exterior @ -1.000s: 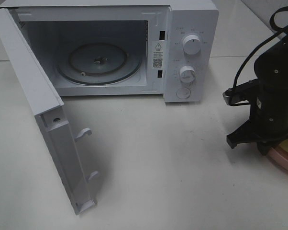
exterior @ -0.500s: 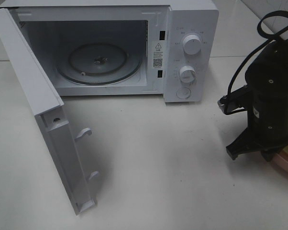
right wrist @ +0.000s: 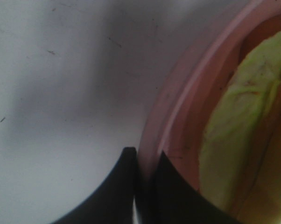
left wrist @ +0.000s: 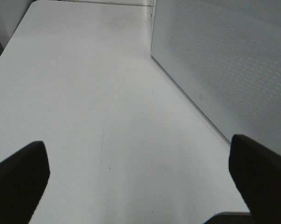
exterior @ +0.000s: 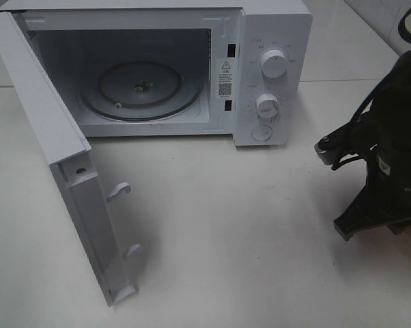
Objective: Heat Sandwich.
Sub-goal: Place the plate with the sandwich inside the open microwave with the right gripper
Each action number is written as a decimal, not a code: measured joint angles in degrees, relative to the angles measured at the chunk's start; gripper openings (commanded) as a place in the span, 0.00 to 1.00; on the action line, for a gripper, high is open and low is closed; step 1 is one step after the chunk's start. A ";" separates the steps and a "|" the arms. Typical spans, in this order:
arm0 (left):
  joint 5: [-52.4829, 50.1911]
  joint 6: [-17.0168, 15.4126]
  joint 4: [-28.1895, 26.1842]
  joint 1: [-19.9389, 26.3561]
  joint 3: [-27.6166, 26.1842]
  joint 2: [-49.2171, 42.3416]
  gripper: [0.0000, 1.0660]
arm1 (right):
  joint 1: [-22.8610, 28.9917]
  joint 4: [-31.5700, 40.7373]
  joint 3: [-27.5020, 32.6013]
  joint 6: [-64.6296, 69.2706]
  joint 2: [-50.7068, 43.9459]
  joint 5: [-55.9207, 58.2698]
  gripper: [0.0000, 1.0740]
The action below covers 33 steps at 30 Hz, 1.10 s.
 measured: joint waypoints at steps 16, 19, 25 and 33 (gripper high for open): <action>0.00 0.00 0.00 0.00 0.00 0.00 0.91 | 9.17 0.00 2.01 0.11 -8.94 4.24 0.00; 0.00 0.00 0.00 0.00 0.00 0.00 0.91 | 11.17 -0.57 2.01 0.11 -10.20 5.67 0.00; 0.00 0.00 0.00 0.00 0.00 0.00 0.91 | 16.33 -1.43 2.01 -0.74 -12.49 8.31 0.00; 0.00 0.00 0.00 0.00 0.00 0.00 0.91 | 22.06 -1.49 2.01 -3.21 -14.55 10.31 0.00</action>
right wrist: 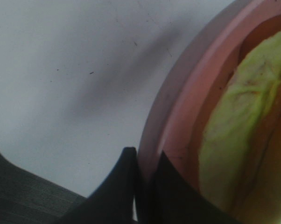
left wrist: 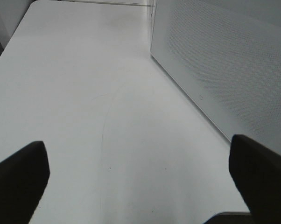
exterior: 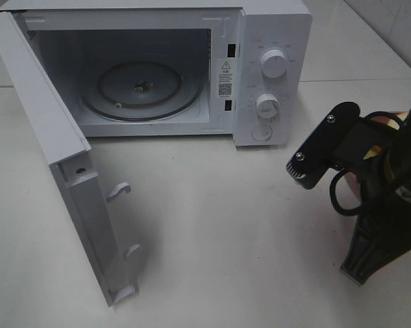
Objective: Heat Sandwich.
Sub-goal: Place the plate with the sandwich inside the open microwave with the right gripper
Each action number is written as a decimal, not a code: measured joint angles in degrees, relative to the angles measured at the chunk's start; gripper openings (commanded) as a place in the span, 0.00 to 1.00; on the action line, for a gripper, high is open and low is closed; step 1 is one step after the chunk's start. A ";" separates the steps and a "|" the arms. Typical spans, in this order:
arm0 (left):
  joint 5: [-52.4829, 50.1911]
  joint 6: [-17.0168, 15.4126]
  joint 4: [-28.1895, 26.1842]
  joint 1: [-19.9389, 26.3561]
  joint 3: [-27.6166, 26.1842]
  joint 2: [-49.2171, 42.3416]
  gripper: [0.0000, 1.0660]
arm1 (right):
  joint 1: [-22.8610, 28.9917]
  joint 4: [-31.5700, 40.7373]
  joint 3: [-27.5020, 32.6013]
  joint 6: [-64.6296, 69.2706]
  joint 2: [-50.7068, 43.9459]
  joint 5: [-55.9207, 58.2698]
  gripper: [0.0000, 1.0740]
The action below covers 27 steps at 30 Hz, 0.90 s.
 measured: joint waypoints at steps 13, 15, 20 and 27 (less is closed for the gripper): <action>0.00 0.00 0.00 0.00 0.00 0.00 0.91 | 9.45 -0.97 0.00 -8.19 -2.06 2.92 0.00; 0.00 0.00 0.00 0.00 0.00 0.00 0.91 | 9.85 -0.97 0.00 -10.83 -2.29 2.81 0.00; 0.00 0.00 0.00 0.00 0.00 0.00 0.91 | 9.85 -0.97 0.00 -15.07 -2.35 2.23 0.00; 0.00 0.00 0.00 0.00 0.00 0.00 0.91 | 9.85 -0.97 0.00 -18.85 -2.35 -0.17 0.00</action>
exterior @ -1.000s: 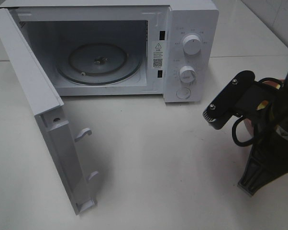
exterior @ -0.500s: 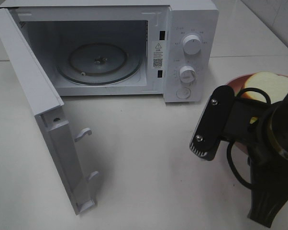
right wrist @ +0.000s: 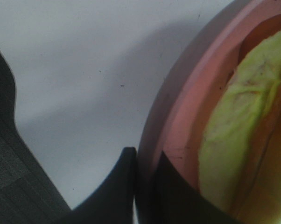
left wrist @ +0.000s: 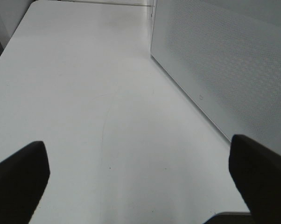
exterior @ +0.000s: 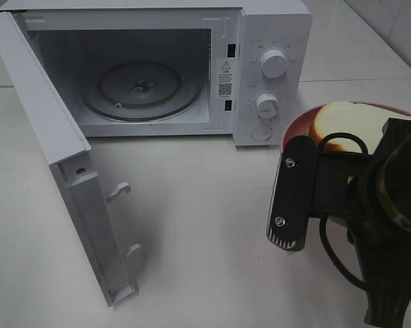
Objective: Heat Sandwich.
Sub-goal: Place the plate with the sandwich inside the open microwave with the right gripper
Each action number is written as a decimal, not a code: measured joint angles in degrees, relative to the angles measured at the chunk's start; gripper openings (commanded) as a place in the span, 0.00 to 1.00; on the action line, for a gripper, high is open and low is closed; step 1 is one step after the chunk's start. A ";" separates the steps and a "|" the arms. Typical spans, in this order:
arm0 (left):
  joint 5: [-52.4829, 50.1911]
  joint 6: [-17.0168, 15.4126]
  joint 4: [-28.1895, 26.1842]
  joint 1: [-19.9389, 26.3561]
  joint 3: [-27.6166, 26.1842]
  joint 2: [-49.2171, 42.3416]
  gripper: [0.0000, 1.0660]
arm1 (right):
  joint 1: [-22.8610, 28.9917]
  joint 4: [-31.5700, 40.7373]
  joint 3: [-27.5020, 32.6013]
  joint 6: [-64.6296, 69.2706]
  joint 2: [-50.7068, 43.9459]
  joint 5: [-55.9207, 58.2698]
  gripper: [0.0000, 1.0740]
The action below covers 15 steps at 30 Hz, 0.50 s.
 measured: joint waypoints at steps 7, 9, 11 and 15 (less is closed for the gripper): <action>0.00 0.00 0.00 0.00 0.00 0.00 0.91 | 0.00 0.00 0.06 -3.32 0.00 -2.58 0.00; 0.00 0.00 0.00 0.00 0.00 0.00 0.91 | 0.00 0.00 0.23 -4.41 0.00 -3.50 0.00; 0.00 0.00 0.00 0.00 0.00 0.00 0.91 | 0.00 0.00 0.23 -5.56 0.00 -4.18 0.00; 0.00 0.00 0.00 0.00 0.00 0.00 0.91 | 0.00 0.00 0.23 -7.96 0.00 -6.02 0.00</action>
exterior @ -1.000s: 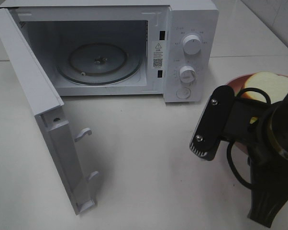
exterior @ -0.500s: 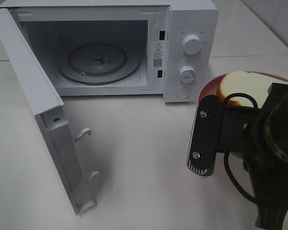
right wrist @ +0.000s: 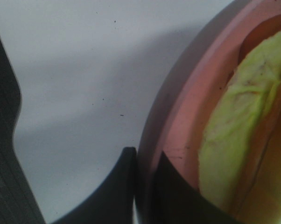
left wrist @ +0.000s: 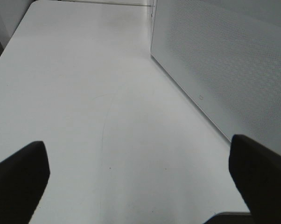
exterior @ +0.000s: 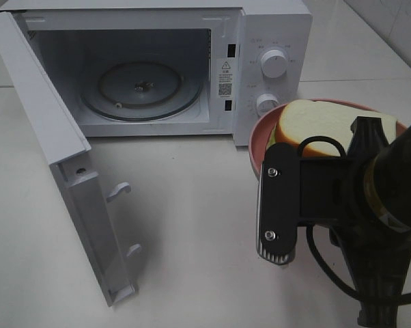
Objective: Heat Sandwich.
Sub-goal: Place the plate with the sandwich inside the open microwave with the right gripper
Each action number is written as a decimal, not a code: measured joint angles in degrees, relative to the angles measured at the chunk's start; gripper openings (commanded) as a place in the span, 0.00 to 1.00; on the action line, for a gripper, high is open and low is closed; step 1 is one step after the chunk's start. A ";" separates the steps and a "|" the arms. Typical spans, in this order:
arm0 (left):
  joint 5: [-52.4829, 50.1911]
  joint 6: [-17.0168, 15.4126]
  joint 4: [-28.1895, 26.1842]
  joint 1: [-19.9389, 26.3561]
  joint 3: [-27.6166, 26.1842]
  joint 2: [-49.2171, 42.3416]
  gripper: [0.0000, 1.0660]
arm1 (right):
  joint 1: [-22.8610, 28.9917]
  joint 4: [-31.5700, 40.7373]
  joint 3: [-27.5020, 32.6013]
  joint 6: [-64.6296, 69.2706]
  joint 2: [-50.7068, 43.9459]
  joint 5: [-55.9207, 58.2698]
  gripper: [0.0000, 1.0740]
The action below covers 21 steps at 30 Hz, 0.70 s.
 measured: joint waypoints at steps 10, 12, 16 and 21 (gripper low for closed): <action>0.00 0.00 0.00 0.00 0.00 0.00 0.91 | 0.00 0.00 0.00 -7.10 0.00 -3.67 0.01; 0.00 0.00 0.00 0.00 0.00 0.00 0.91 | 0.00 0.00 0.00 -8.02 0.00 -3.95 0.01; 0.00 0.00 0.00 0.00 0.00 0.00 0.91 | 0.00 0.00 0.11 -12.03 0.00 -5.16 0.01; 0.00 0.00 0.00 0.00 0.00 0.00 0.91 | 0.00 0.00 0.11 -15.24 0.00 -7.05 0.01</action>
